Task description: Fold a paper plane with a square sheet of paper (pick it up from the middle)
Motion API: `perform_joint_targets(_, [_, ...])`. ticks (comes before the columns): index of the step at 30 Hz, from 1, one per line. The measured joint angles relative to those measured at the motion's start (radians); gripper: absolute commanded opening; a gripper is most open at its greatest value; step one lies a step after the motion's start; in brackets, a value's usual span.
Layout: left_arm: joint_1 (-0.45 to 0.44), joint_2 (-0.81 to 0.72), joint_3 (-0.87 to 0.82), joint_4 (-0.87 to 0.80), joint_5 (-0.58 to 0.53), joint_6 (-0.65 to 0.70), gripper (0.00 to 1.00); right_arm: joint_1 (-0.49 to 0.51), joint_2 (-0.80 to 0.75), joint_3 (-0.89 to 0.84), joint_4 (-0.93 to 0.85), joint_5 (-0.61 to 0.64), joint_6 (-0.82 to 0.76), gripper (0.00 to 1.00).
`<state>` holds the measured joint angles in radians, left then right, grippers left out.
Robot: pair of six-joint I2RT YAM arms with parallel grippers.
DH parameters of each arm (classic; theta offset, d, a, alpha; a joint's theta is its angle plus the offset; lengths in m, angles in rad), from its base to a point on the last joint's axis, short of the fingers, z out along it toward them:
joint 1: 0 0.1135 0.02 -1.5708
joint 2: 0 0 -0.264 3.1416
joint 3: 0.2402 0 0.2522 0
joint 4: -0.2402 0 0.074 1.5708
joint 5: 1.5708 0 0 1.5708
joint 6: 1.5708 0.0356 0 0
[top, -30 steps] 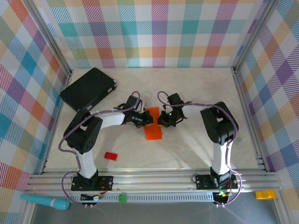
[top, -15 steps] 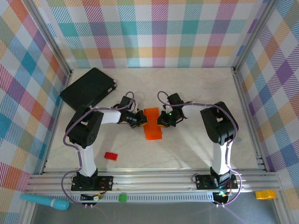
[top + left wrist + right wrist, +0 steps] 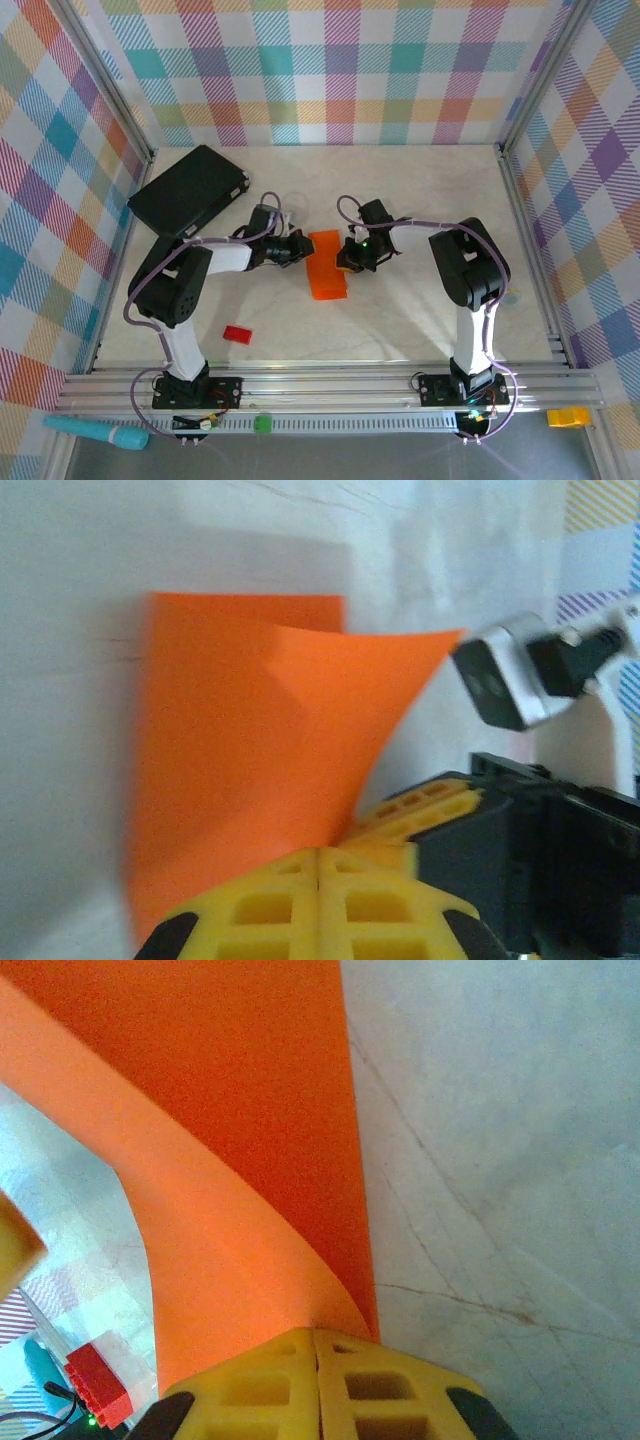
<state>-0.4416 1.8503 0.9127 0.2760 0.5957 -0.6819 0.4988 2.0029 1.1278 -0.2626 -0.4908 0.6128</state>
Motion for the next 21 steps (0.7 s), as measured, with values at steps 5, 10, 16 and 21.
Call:
perform_joint_targets(5, [-0.042,0.079,0.029,0.044,0.009,-0.044,0.0,0.0,0.0,0.0,0.0,0.0,0.0,0.07])
perform_joint_targets(10, [-0.029,0.103,0.037,0.0,-0.02,-0.035,0.0,0.0,0.0,0.0,0.0,0.0,0.0,0.07])
perform_joint_targets(16, [0.017,0.103,0.035,-0.004,-0.017,-0.033,0.0,-0.001,0.002,-0.001,0.003,-0.005,0.003,0.07])
perform_joint_targets(21, [0.103,0.103,0.03,0.0,0.001,-0.032,0.0,-0.002,0.003,-0.001,0.003,-0.007,0.003,0.06])
